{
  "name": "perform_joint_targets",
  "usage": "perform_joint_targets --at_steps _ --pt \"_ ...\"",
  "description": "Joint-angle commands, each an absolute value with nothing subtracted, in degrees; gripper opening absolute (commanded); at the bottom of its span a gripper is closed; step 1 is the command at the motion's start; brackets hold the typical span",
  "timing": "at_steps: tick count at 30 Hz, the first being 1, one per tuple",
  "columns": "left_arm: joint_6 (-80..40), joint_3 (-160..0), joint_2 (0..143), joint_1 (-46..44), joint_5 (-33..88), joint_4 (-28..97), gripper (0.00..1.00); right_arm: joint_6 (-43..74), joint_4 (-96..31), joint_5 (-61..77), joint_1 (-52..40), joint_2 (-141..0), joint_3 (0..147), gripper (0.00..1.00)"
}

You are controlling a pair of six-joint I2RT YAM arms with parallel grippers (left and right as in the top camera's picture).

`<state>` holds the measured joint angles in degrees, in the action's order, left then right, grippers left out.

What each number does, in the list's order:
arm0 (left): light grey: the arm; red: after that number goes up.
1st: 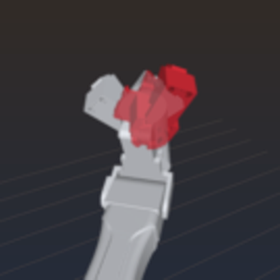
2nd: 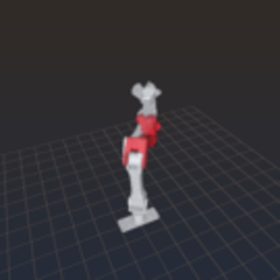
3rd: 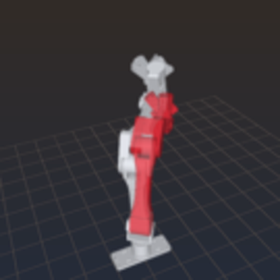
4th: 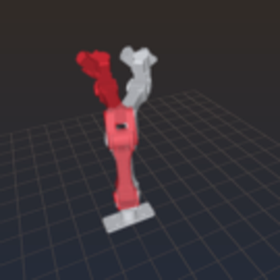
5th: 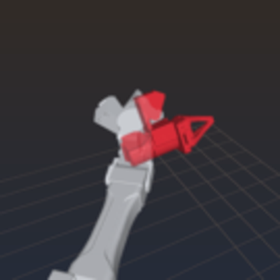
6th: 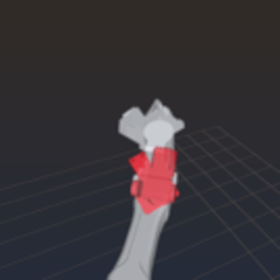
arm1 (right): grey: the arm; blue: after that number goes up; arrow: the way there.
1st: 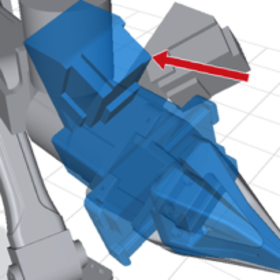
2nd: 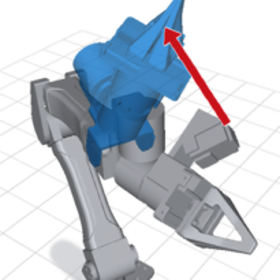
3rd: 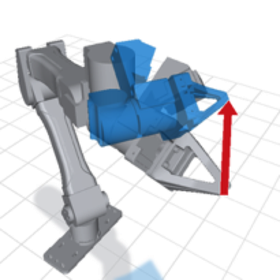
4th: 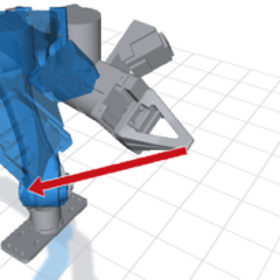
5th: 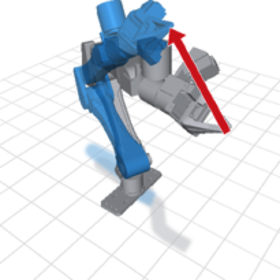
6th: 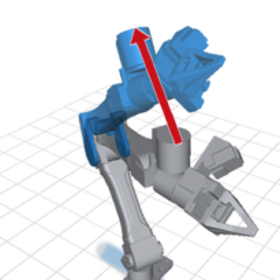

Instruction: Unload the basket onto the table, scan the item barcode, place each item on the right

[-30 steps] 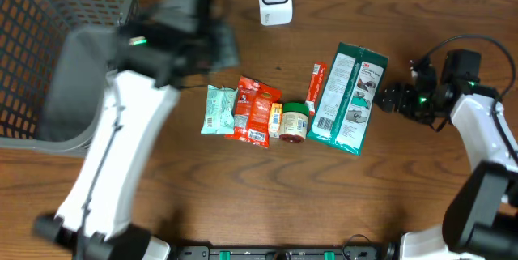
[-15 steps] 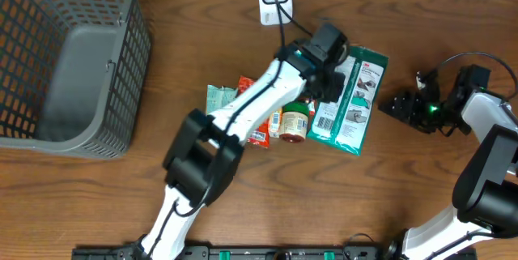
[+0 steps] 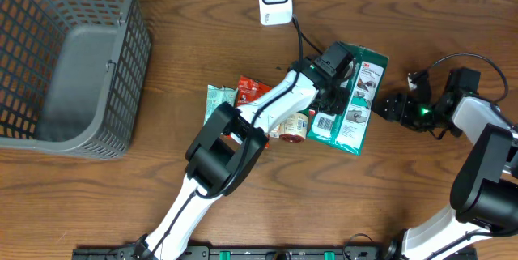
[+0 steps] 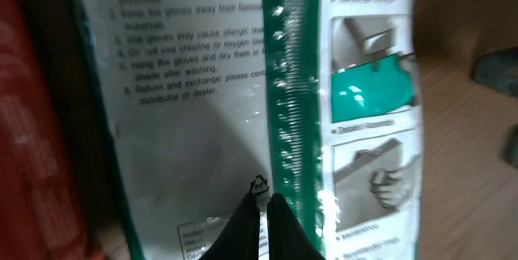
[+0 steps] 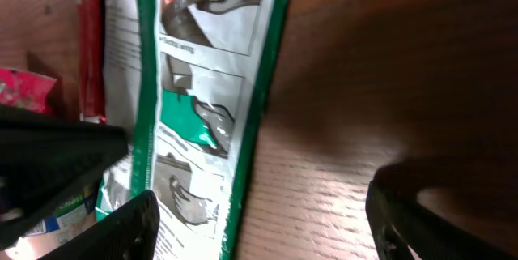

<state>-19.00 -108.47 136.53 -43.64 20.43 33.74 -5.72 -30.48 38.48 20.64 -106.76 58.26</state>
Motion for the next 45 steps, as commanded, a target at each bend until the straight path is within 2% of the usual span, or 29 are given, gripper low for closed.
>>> perform_joint_targets --at_steps 1,9,13,21,27,32,38,39,40,41,42,43,45 --pt "-17.82 -108.75 138.78 -43.75 18.81 33.71 0.07 -6.35 -27.14 38.83 19.05 -107.0 53.93 0.78" --pt "-17.82 -107.83 139.0 -43.97 18.81 33.74 0.07 -2.13 -10.0 49.06 17.15 -107.0 44.77 0.76" --pt "-17.82 -107.83 139.0 -44.42 18.81 33.71 0.07 -2.15 -8.69 50.26 17.15 -107.0 44.12 0.72" --pt "-17.82 -107.83 139.0 -45.19 18.81 33.69 0.07 2.15 -2.72 50.57 17.15 -107.0 41.39 0.7" --pt "-17.82 -107.83 139.0 -45.19 18.81 33.71 0.07 2.35 -0.8 51.53 16.93 -107.0 41.39 0.59" --pt "-17.82 -107.83 139.0 -45.19 18.81 33.71 0.07 2.33 -0.36 51.31 14.66 -107.0 41.39 0.6" --pt "-17.82 -107.83 139.0 -45.19 18.81 33.74 0.07 2.76 0.4 49.41 12.75 -107.0 41.39 0.56" --pt "-17.82 -107.83 139.0 -45.19 18.81 33.74 0.08 2.76 0.47 49.43 12.75 -107.0 41.39 0.52" --pt "-17.82 -107.83 139.0 -45.19 18.81 33.74 0.08 2.76 0.49 49.43 12.73 -107.0 41.39 0.41" --pt "-17.82 -107.83 139.0 -45.19 18.81 33.71 0.07 2.76 0.49 49.45 12.73 -107.0 41.39 0.39" --pt "-17.82 -107.83 139.0 -45.19 18.81 33.71 0.07 2.74 0.45 49.6 12.69 -107.0 41.39 0.27" --pt "-17.82 -107.83 139.0 -45.19 18.81 33.71 0.07 2.74 0.43 49.67 12.64 -107.0 41.34 0.2" --pt "-17.82 -107.83 139.0 -45.19 18.81 33.71 0.07 2.74 0.45 50.04 12.64 -107.0 41.28 0.18"
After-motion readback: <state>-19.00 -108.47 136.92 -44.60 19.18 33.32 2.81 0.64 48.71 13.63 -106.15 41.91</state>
